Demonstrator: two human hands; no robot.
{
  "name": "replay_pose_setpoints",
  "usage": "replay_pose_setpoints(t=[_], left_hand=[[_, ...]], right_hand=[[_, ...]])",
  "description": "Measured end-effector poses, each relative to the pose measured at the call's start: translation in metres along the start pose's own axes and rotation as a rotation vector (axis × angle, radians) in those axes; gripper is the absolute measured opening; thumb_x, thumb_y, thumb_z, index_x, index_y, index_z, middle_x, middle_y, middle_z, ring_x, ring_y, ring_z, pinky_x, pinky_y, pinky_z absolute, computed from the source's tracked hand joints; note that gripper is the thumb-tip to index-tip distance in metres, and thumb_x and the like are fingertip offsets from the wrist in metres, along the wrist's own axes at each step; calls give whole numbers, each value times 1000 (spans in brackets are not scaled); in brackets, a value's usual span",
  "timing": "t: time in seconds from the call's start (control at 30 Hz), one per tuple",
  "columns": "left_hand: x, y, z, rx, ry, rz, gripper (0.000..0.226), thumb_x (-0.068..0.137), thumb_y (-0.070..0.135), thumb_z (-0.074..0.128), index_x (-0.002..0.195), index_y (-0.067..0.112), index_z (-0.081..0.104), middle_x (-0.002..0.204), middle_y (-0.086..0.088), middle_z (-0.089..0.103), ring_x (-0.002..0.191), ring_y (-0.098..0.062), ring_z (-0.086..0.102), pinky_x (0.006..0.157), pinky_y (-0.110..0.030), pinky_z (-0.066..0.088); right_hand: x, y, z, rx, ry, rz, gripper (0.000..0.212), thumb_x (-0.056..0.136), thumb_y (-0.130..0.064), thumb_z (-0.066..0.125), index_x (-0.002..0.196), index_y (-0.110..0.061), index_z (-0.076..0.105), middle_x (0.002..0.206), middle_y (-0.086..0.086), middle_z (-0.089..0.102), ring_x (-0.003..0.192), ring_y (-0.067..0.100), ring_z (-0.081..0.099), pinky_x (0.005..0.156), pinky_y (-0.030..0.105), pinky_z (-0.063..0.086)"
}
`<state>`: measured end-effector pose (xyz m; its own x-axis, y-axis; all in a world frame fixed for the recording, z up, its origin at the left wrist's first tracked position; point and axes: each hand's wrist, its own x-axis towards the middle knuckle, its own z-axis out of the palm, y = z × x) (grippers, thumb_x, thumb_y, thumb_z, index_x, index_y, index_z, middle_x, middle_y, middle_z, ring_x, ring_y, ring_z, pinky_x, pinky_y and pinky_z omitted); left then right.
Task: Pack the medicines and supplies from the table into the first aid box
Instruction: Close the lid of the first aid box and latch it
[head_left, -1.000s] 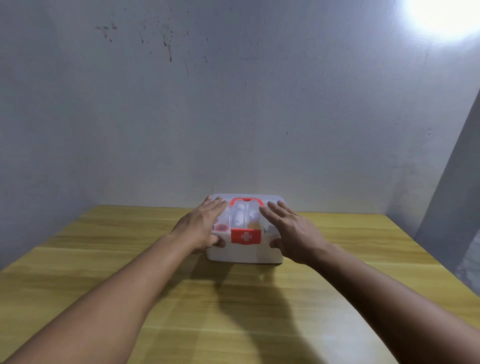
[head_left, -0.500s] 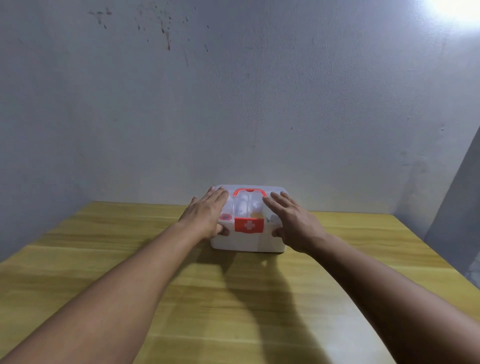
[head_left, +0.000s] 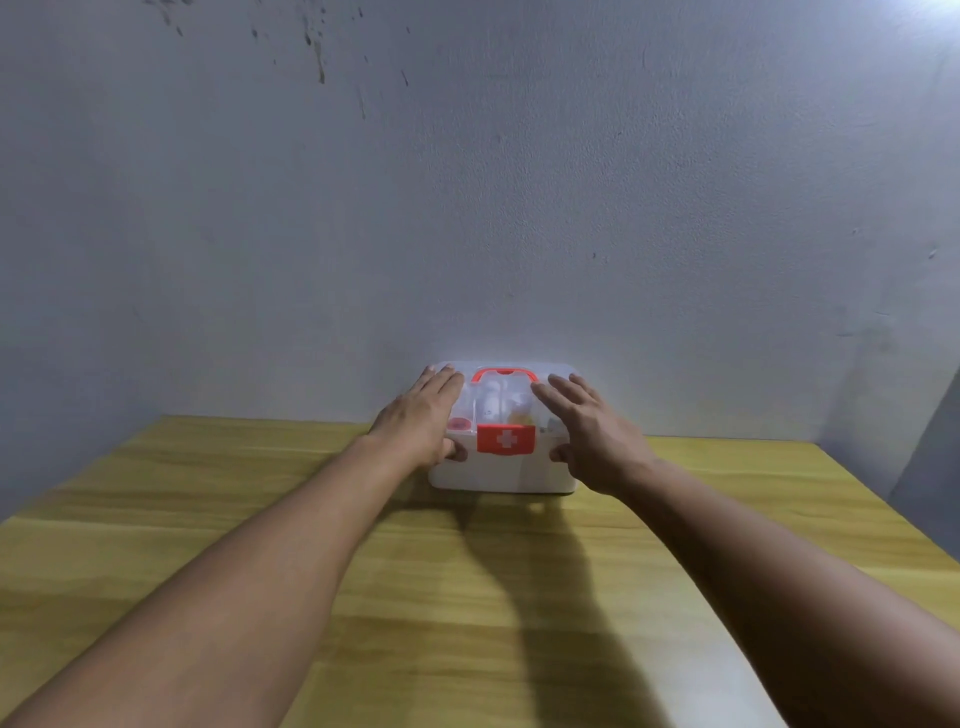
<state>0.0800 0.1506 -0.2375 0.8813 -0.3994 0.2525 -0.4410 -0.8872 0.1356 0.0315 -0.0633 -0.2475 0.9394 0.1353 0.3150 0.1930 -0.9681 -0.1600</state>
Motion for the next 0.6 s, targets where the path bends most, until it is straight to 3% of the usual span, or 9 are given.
replay_pose_setpoints(t=[0.2, 0.37, 0.47, 0.6], left_hand=[[8, -6, 3, 4, -20, -7, 100, 74, 35, 76, 149, 16, 13, 161, 1, 5, 149, -17, 0, 117, -44, 24], [5, 3, 2, 168, -70, -80, 110, 81, 43, 67, 149, 17, -15, 159, -1, -21, 147, -20, -15, 118, -56, 0], [-7, 8, -2, 157, -14, -99, 119, 78, 48, 69, 146, 16, -23, 155, -6, -31, 146, -25, -18, 117, -57, -4], [-51, 6, -13, -78, 111, -65, 112, 78, 53, 66, 149, 23, -16, 158, 1, -23, 148, -17, -13, 120, -48, -1]], right_hand=[[5, 2, 3, -3, 5, -7, 89, 86, -12, 68, 151, -28, 10, 162, 1, 10, 149, 21, -1, 116, 42, 23], [3, 0, -1, -58, -36, -14, 95, 85, -18, 68, 152, -28, 1, 162, 3, 0, 149, 27, -3, 115, 49, 24], [-6, -1, -6, -100, -33, 4, 101, 84, -29, 70, 151, -26, -6, 161, 4, -12, 148, 30, -5, 114, 56, 23], [-49, -4, -25, 82, 48, 38, 91, 85, -37, 67, 152, -24, 7, 162, 2, 1, 147, 26, 15, 114, 41, 27]])
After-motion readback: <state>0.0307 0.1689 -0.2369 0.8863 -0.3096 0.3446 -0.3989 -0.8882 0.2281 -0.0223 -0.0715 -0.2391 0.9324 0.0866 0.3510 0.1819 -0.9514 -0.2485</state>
